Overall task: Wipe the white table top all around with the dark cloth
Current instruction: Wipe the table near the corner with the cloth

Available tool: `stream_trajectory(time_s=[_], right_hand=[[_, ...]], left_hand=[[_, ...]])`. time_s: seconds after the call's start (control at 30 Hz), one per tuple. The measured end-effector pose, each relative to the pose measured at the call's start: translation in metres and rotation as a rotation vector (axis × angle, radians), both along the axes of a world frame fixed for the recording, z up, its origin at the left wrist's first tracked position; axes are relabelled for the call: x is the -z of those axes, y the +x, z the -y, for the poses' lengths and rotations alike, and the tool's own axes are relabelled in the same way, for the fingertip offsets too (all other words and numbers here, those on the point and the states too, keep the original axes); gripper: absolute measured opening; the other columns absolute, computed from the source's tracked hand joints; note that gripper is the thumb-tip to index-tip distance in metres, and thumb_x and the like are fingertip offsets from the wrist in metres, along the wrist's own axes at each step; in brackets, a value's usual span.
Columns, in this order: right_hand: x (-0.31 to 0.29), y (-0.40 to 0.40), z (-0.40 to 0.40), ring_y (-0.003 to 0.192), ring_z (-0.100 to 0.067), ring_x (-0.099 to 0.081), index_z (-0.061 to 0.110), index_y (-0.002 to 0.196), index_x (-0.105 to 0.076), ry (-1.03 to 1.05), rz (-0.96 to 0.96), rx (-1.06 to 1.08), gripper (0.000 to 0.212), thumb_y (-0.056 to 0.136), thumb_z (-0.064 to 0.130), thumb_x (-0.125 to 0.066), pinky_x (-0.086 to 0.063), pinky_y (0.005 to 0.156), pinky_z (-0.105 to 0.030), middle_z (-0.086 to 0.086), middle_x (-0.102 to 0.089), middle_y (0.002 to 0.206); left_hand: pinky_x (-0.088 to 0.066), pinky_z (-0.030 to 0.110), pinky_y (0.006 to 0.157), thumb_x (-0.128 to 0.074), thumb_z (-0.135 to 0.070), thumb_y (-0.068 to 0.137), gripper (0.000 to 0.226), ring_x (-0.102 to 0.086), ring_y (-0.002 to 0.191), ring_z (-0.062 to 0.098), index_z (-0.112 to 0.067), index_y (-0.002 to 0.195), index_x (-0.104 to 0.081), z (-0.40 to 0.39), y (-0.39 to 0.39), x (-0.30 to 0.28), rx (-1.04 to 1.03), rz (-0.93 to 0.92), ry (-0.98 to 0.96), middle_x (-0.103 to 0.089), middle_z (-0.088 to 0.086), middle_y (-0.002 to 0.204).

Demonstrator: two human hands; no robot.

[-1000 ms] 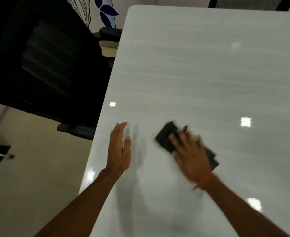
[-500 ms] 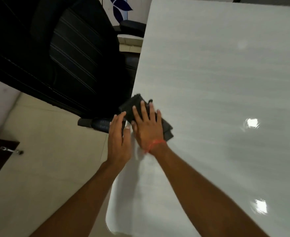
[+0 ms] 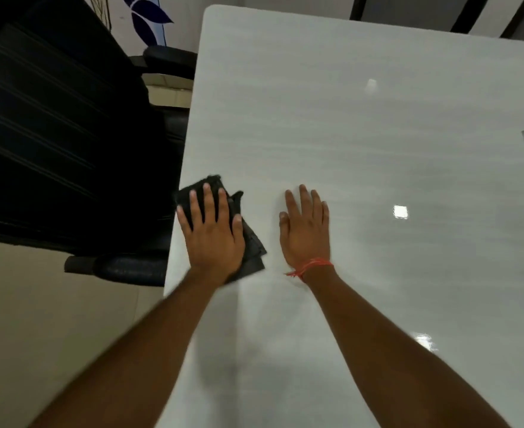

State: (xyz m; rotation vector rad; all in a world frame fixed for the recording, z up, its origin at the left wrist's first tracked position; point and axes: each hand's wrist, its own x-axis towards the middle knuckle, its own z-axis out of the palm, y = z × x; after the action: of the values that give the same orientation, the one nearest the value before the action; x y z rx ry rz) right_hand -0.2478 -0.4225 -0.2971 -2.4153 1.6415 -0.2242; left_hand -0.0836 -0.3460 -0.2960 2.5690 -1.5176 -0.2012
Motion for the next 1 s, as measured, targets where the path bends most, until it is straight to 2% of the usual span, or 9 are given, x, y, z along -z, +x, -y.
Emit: stream_trajectory(time_s=[0.17,0.37,0.43,0.57,0.63,0.7,0.77,0.9,1.0], right_hand=[[0.000,-0.001,0.003,0.151,-0.031,-0.020,0.019,0.150,-0.039,-0.007,0.004,-0.009,0.052,0.102,0.034,-0.025,-0.013,0.124,-0.048,-0.010,-0.029,0.161],[-0.006,0.000,0.003,0.151,-0.030,-0.018,0.019,0.150,-0.039,0.029,0.048,-0.001,0.053,0.102,0.034,-0.022,-0.014,0.124,-0.049,-0.009,-0.028,0.161],[-0.006,0.000,0.003,0.151,-0.029,-0.018,0.020,0.150,-0.040,0.032,0.057,0.005,0.053,0.102,0.034,-0.024,-0.014,0.123,-0.049,-0.009,-0.028,0.162],[-0.003,0.000,0.005,0.152,-0.029,-0.017,0.020,0.150,-0.040,0.023,0.055,0.005,0.052,0.102,0.034,-0.024,-0.013,0.124,-0.048,-0.008,-0.028,0.162],[0.000,-0.001,0.005,0.151,-0.028,-0.018,0.021,0.150,-0.041,0.009,0.063,0.008,0.052,0.102,0.034,-0.024,-0.014,0.123,-0.048,-0.007,-0.029,0.161],[0.002,-0.001,0.006,0.151,-0.029,-0.019,0.020,0.149,-0.042,-0.002,0.076,0.006,0.052,0.102,0.034,-0.024,-0.015,0.123,-0.049,-0.008,-0.030,0.161],[0.003,-0.003,0.006,0.150,-0.030,-0.021,0.019,0.147,-0.045,-0.010,0.090,0.002,0.052,0.101,0.033,-0.026,-0.016,0.122,-0.049,-0.008,-0.032,0.160],[-0.001,-0.003,0.004,0.149,-0.031,-0.023,0.018,0.145,-0.048,-0.012,0.101,-0.006,0.051,0.101,0.034,-0.028,-0.015,0.122,-0.049,-0.009,-0.034,0.159],[-0.002,-0.001,0.003,0.150,-0.031,-0.021,0.018,0.146,-0.046,-0.005,0.075,-0.006,0.053,0.101,0.035,-0.026,-0.013,0.123,-0.050,-0.010,-0.032,0.160]], left_hand=[[-0.005,0.058,0.122,-0.014,-0.049,0.100,0.066,-0.010,0.152,0.038,-0.018,0.157,-0.023,0.060,0.047,0.001,0.142,0.018,0.038,-0.017,0.012,0.165],[-0.012,0.057,0.121,-0.023,-0.045,0.101,0.063,-0.007,0.153,0.036,-0.019,0.157,-0.022,-0.077,0.014,-0.013,0.371,0.034,0.063,-0.011,0.010,0.166],[-0.012,0.058,0.121,-0.025,-0.048,0.099,0.064,-0.006,0.153,0.034,-0.021,0.157,-0.023,-0.084,0.022,-0.015,0.419,0.014,0.051,-0.012,0.009,0.166],[-0.012,0.056,0.122,-0.022,-0.053,0.097,0.066,-0.014,0.151,0.038,-0.023,0.156,-0.027,0.017,0.074,-0.005,0.411,0.075,0.033,-0.017,0.010,0.165],[-0.008,0.055,0.122,-0.015,-0.056,0.096,0.069,-0.011,0.152,0.037,-0.025,0.157,-0.024,0.069,0.100,-0.004,0.359,0.061,0.075,-0.016,0.009,0.166],[-0.004,0.054,0.123,-0.013,-0.059,0.095,0.070,-0.007,0.152,0.037,-0.028,0.158,-0.020,0.086,0.107,-0.001,0.348,0.068,0.096,-0.012,0.008,0.166],[-0.005,0.054,0.123,-0.018,-0.059,0.095,0.069,-0.008,0.152,0.037,-0.029,0.157,-0.021,0.063,0.099,0.000,0.375,0.086,0.063,-0.013,0.007,0.166],[-0.012,0.056,0.121,-0.031,-0.052,0.098,0.064,-0.006,0.152,0.038,-0.026,0.156,-0.026,-0.049,0.065,-0.007,0.452,0.057,0.018,-0.013,0.008,0.166],[-0.011,0.057,0.122,-0.030,-0.052,0.100,0.062,-0.003,0.153,0.035,-0.028,0.157,-0.024,-0.086,0.053,-0.013,0.495,-0.006,0.029,-0.010,0.005,0.167]])
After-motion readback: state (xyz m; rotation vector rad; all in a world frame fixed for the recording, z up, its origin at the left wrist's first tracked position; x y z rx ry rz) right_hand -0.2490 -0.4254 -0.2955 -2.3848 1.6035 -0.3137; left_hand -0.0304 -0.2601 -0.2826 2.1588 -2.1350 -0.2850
